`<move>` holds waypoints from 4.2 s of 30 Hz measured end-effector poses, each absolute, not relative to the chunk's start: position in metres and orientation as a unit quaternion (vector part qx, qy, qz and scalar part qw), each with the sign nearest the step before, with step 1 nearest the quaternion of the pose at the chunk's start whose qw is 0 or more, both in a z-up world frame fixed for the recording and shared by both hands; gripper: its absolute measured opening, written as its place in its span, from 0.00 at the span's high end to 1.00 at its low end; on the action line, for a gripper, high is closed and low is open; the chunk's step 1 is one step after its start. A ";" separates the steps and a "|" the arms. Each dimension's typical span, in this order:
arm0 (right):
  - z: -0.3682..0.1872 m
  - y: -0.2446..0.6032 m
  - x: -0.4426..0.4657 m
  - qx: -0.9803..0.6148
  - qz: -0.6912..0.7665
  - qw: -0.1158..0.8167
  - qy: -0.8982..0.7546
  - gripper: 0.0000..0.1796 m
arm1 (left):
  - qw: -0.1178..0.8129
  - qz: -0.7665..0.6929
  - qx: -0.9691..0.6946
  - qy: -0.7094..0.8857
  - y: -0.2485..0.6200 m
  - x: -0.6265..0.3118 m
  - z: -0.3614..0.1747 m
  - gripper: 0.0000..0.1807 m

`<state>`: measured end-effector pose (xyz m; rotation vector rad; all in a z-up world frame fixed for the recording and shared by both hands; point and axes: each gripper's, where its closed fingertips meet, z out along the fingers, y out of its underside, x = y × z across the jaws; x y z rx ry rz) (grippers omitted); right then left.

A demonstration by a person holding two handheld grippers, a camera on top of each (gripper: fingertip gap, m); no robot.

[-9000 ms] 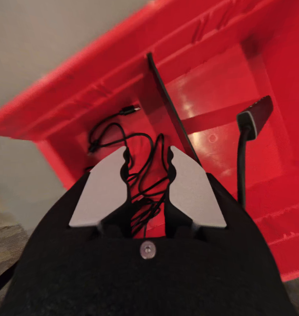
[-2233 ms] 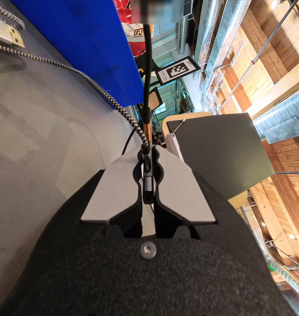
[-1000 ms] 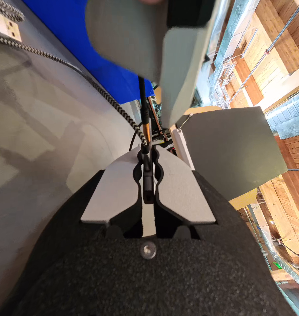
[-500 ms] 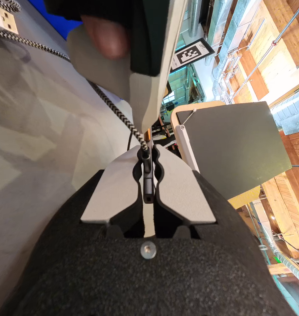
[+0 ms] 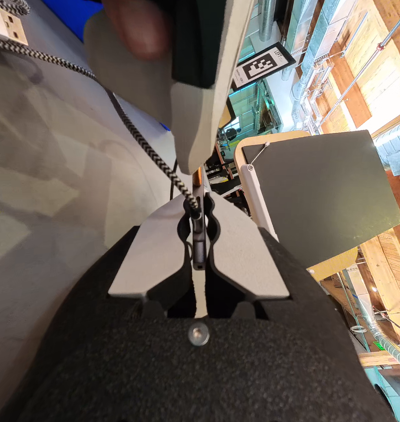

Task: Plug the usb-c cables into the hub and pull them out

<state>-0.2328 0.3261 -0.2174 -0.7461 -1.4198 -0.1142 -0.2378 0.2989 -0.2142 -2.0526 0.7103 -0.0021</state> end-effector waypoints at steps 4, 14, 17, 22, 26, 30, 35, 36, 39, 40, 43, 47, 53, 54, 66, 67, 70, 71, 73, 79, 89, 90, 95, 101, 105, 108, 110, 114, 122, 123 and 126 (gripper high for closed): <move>-0.215 0.311 -0.235 -0.303 0.024 0.695 -0.652 0.95 | 0.459 -0.081 -0.836 0.291 0.293 -0.237 -0.211 0.94; -0.217 0.290 -0.237 -0.265 0.081 0.689 -0.669 0.95 | 0.431 -0.179 -0.816 0.342 0.267 -0.226 -0.211 0.94; -0.210 0.290 -0.233 -0.264 0.087 0.697 -0.661 0.95 | 0.442 -0.194 -0.809 0.335 0.267 -0.223 -0.205 0.94; -0.209 0.292 -0.233 -0.253 0.059 0.710 -0.654 0.94 | 0.436 -0.161 -0.819 0.337 0.266 -0.227 -0.205 0.94; -0.208 0.293 -0.233 -0.254 0.047 0.714 -0.650 0.94 | 0.429 -0.133 -0.824 0.345 0.262 -0.231 -0.205 0.97; -0.202 0.295 -0.232 -0.260 0.050 0.724 -0.638 0.94 | 0.435 -0.099 -0.824 0.349 0.265 -0.230 -0.199 0.97; -0.195 0.336 -0.206 -0.346 0.037 0.721 -0.600 0.95 | 0.509 -0.090 -0.810 0.276 0.250 -0.290 -0.132 0.97; -0.200 0.332 -0.210 -0.330 0.019 0.717 -0.613 0.95 | 0.511 -0.090 -0.808 0.278 0.245 -0.298 -0.122 0.97; -0.200 0.327 -0.216 -0.312 0.009 0.721 -0.618 0.95 | 0.510 -0.052 -0.812 0.277 0.247 -0.300 -0.118 0.96; -0.199 0.330 -0.213 -0.321 0.016 0.722 -0.613 0.95 | 0.503 -0.056 -0.817 0.276 0.250 -0.295 -0.124 0.96; -0.193 0.334 -0.208 -0.333 0.029 0.727 -0.599 0.95 | 0.432 -0.026 -0.850 0.299 0.259 -0.284 -0.168 0.96; -0.196 0.351 -0.202 -0.373 0.011 0.718 -0.588 0.95 | 0.314 0.023 -0.886 0.341 0.251 -0.282 -0.234 0.96; -0.202 0.348 -0.205 -0.379 0.048 0.700 -0.604 0.95 | 0.361 -0.093 -0.873 0.315 0.259 -0.252 -0.227 0.79; -0.203 0.343 -0.207 -0.365 0.052 0.699 -0.612 0.95 | 0.397 -0.104 -0.857 0.313 0.263 -0.247 -0.209 0.79; -0.219 0.315 -0.219 -0.276 -0.001 0.691 -0.667 0.95 | 0.472 -0.138 -0.811 0.317 0.277 -0.187 -0.209 0.94; -0.220 0.315 -0.219 -0.277 -0.002 0.690 -0.668 0.95 | 0.474 -0.148 -0.812 0.308 0.279 -0.187 -0.211 0.93; -0.220 0.314 -0.219 -0.277 0.001 0.690 -0.669 0.95 | 0.466 -0.171 -0.813 0.306 0.278 -0.185 -0.213 0.94; -0.220 0.313 -0.220 -0.275 0.002 0.690 -0.670 0.95 | 0.463 -0.171 -0.813 0.309 0.277 -0.185 -0.213 0.94; -0.219 0.314 -0.219 -0.277 -0.002 0.694 -0.664 0.95 | 0.466 -0.168 -0.813 0.306 0.279 -0.185 -0.213 0.94; -0.218 0.319 -0.218 -0.320 0.013 0.689 -0.651 0.91 | 0.490 -0.085 -0.822 0.278 0.297 -0.200 -0.207 0.95; -0.218 0.325 -0.219 -0.317 -0.038 0.695 -0.645 0.95 | 0.487 -0.065 -0.833 0.257 0.303 -0.208 -0.212 0.95; -0.218 0.326 -0.220 -0.316 -0.047 0.697 -0.642 0.95 | 0.491 -0.064 -0.831 0.255 0.303 -0.208 -0.212 0.94; -0.215 0.325 -0.219 -0.312 -0.054 0.704 -0.636 0.95 | 0.491 -0.058 -0.828 0.264 0.302 -0.208 -0.210 0.94; -0.212 0.326 -0.219 -0.310 -0.062 0.711 -0.628 0.94 | 0.495 -0.060 -0.825 0.265 0.301 -0.209 -0.207 0.94; -0.213 0.328 -0.219 -0.315 -0.070 0.708 -0.628 0.94 | 0.491 -0.074 -0.828 0.262 0.303 -0.209 -0.209 0.94; -0.212 0.328 -0.218 -0.316 -0.068 0.709 -0.627 0.94 | 0.492 -0.063 -0.826 0.269 0.302 -0.209 -0.208 0.94; -0.213 0.328 -0.218 -0.315 -0.068 0.708 -0.628 0.94 | 0.490 -0.064 -0.827 0.269 0.302 -0.209 -0.209 0.94; -0.213 0.327 -0.219 -0.314 -0.067 0.708 -0.629 0.94 | 0.489 -0.059 -0.826 0.272 0.301 -0.210 -0.209 0.94; -0.214 0.327 -0.219 -0.316 -0.069 0.706 -0.631 0.94 | 0.481 -0.062 -0.831 0.274 0.299 -0.211 -0.209 0.95; -0.214 0.327 -0.219 -0.317 -0.068 0.705 -0.631 0.94 | 0.478 -0.064 -0.833 0.273 0.300 -0.211 -0.209 0.95; -0.214 0.328 -0.219 -0.319 -0.068 0.705 -0.629 0.94 | 0.476 -0.064 -0.832 0.278 0.300 -0.212 -0.209 0.95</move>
